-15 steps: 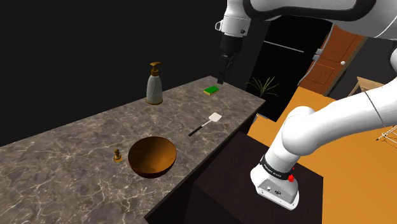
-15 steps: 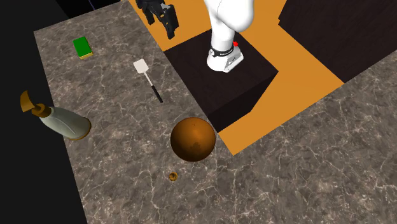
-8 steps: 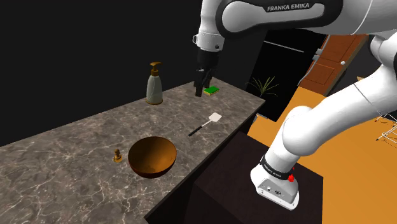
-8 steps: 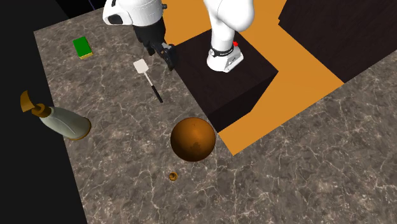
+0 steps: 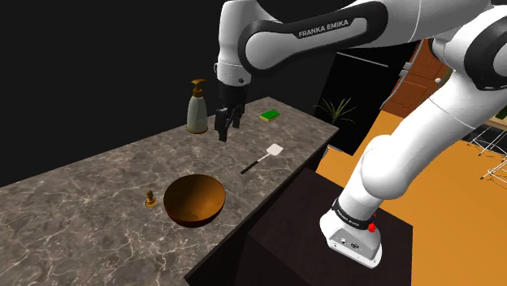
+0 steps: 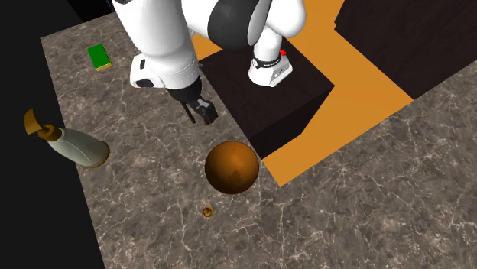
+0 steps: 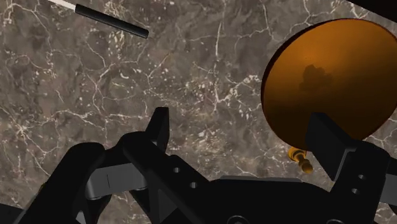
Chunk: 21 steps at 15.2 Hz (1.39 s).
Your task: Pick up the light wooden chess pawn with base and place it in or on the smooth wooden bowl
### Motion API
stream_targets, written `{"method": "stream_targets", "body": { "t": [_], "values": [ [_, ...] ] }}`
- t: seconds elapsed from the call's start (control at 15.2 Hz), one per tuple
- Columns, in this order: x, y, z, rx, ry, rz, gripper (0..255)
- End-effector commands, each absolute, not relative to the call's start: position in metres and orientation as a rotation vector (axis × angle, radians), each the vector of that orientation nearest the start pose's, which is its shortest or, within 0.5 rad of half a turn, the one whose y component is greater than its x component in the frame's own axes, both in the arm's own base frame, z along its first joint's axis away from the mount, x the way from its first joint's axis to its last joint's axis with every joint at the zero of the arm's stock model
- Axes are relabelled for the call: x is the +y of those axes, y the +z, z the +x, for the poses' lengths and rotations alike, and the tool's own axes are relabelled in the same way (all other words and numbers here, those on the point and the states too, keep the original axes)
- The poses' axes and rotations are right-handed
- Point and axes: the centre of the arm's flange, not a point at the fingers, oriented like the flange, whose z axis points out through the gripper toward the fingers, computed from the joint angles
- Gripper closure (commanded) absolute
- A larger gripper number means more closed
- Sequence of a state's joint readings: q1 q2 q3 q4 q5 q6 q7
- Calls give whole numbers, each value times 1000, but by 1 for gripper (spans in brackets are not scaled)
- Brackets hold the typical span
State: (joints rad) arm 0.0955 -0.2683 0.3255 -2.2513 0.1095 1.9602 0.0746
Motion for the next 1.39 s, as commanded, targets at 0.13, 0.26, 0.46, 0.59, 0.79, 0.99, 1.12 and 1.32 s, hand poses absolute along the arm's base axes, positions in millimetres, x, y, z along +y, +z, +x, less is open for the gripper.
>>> {"method": "stream_targets", "body": {
  "t": [0.13, 0.26, 0.46, 0.59, 0.79, 0.99, 1.12, 1.32],
  "values": [
    [241, 434, 444, -477, 54, -3096, 0],
    [260, 420, 456, -489, 52, -3095, 0],
    [289, 399, 472, -507, 50, -3092, 0],
    [308, 384, 483, -519, 48, -3090, 0],
    [338, 363, 499, -537, 46, -3087, 0],
    [367, 342, 514, -555, 44, -3083, 0],
    [387, 328, 524, -567, 43, -3081, 0],
    [416, 306, 540, -585, 40, -3078, 0]
  ]
}}
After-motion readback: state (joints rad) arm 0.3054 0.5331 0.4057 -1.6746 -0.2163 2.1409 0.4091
